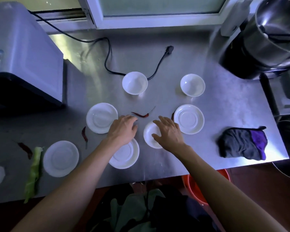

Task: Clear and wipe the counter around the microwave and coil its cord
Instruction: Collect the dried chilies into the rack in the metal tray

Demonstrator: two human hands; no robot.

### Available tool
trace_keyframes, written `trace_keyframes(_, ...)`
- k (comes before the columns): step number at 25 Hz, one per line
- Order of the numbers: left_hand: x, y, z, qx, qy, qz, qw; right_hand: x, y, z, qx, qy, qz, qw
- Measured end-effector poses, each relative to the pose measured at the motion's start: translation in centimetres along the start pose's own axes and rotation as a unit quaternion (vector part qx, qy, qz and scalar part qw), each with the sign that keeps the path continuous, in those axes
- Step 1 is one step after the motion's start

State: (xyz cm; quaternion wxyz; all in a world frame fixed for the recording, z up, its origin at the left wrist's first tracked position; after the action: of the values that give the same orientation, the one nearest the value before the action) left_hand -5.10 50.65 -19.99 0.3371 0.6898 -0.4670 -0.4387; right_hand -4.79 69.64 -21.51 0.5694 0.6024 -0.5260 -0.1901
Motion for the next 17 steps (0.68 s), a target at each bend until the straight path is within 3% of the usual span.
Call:
trace_keyframes(7,0.4,-0.6,2.8,0.007,-0.033,-0.011,0.999,1.0,-1.8,0.1,0.022,-0.032,-0.010,0.999)
trace_keyframes(17,-1.0,-2.3,7.2,-0.011,-0.107,0.077,0.991,0.1,-0.9,0.7,-0.040,-0.095,0.042,0.994)
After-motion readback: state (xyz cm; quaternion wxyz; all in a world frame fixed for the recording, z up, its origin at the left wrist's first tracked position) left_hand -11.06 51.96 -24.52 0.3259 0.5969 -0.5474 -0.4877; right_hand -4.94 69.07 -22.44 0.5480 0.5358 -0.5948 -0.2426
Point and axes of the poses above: each hand's wrist, its own z-axis towards the middle knuckle, its own y-axis out of the back of the hand, x = y × z, the point moved 5 cm from there along z, towards the middle knuckle, and after that the axes turned 10 degrees about y, right-handed, at the moved point
